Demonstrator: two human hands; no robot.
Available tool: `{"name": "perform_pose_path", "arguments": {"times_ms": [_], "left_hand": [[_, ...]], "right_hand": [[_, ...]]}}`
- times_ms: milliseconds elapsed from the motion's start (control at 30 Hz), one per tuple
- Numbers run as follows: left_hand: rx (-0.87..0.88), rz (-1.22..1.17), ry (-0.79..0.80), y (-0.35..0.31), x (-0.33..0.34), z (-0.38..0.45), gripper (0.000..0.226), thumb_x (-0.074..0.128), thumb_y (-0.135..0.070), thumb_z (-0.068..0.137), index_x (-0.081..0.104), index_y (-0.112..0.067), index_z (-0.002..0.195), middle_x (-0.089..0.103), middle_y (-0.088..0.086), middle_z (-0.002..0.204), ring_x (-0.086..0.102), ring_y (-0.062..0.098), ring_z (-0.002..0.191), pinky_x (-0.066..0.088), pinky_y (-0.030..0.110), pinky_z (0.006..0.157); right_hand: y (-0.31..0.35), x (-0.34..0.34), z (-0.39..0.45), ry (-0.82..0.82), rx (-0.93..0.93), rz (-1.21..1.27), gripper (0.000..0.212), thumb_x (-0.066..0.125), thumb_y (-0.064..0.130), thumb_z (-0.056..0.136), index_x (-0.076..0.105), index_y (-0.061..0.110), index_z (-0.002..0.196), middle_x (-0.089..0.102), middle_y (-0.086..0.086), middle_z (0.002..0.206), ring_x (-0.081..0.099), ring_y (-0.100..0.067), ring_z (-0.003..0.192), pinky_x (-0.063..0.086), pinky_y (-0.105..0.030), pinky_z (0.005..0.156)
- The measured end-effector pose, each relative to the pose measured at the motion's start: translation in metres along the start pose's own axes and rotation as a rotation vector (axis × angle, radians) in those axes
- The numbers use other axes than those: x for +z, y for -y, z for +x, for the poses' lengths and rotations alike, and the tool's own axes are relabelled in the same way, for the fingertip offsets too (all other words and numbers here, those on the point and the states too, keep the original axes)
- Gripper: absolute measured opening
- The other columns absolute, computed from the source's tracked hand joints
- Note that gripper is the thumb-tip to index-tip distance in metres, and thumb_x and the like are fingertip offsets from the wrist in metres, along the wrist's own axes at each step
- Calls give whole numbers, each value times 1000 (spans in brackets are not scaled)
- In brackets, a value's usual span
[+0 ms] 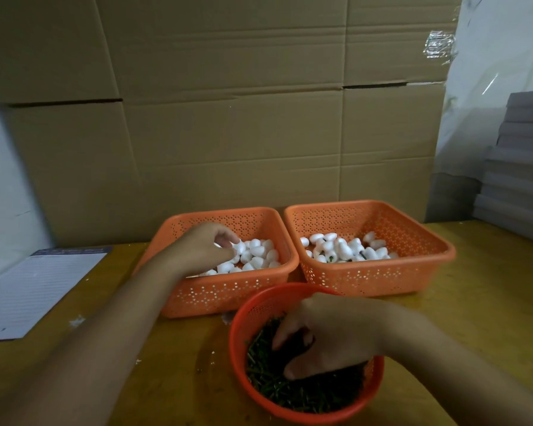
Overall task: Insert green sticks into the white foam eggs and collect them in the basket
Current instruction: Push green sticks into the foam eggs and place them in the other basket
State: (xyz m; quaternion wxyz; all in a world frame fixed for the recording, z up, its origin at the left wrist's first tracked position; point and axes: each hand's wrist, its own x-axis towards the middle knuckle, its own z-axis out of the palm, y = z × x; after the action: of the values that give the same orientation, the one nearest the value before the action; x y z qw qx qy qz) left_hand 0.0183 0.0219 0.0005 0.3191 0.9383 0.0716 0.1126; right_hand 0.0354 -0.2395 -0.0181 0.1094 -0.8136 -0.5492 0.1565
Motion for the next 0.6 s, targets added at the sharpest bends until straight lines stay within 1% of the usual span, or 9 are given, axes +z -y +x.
{"name": "perform_pose_path", "arguments": {"times_ms": [33, 100, 233, 300, 367, 433, 500, 600], "left_hand": [[7, 59, 36, -1, 0, 5, 22, 67, -17, 93, 65, -38, 97, 66, -13, 109, 61, 8, 106, 53, 31, 91], [31, 171, 101, -4, 4, 16, 23, 66, -16, 94, 66, -37, 104, 65, -11, 117, 61, 10, 109, 52, 33, 93], [45, 312, 219, -14, 14, 33, 25, 63, -22, 96, 66, -31, 119, 61, -10, 128, 58, 12, 114, 51, 36, 98], [49, 349, 249, -20, 20, 39, 27, 60, -19, 98, 65, -27, 123, 60, -7, 131, 58, 14, 115, 51, 38, 100], [46, 386, 290, -24, 26, 42, 29, 60, -16, 98, 65, -23, 126, 60, -3, 134, 58, 16, 118, 49, 39, 103], [51, 419, 335, -26, 32, 43, 32, 60, -14, 97, 64, -20, 128, 61, 0, 135, 58, 18, 122, 47, 40, 106], [52, 419, 349, -26, 36, 41, 31, 60, -13, 97, 65, -19, 126, 62, 0, 134, 57, 20, 124, 46, 40, 107], [25, 428, 342, -26, 36, 41, 33, 63, -20, 97, 64, -23, 130, 59, 0, 137, 56, 22, 126, 44, 45, 108]], "right_hand": [[0, 1, 1, 10, -2, 8, 41, 69, 49, 86, 63, 41, 126, 63, 21, 122, 52, 11, 89, 37, -9, 71], [-1, 2, 2, 15, -14, 12, 38, 70, 44, 88, 64, 39, 125, 61, 21, 125, 51, 8, 94, 37, -10, 72], [-1, 4, 2, 28, -18, 16, 36, 69, 44, 89, 64, 40, 124, 57, 21, 125, 47, 13, 86, 33, -8, 71], [-2, 4, 2, 33, -18, 20, 34, 69, 44, 88, 64, 40, 122, 57, 22, 122, 46, 18, 82, 32, -7, 68], [-2, 4, 3, 27, -20, 17, 33, 70, 44, 88, 65, 40, 121, 58, 21, 121, 47, 16, 82, 32, -6, 67], [-2, 5, 3, 19, -24, 11, 33, 70, 43, 88, 65, 39, 120, 58, 20, 122, 48, 10, 88, 32, -5, 69], [-2, 5, 3, 14, -24, 14, 33, 70, 44, 88, 65, 39, 120, 58, 21, 122, 47, 8, 96, 32, -5, 72], [-3, 6, 4, 16, -25, 15, 33, 69, 44, 88, 64, 39, 120, 58, 21, 122, 48, 5, 103, 33, -6, 76]]}}
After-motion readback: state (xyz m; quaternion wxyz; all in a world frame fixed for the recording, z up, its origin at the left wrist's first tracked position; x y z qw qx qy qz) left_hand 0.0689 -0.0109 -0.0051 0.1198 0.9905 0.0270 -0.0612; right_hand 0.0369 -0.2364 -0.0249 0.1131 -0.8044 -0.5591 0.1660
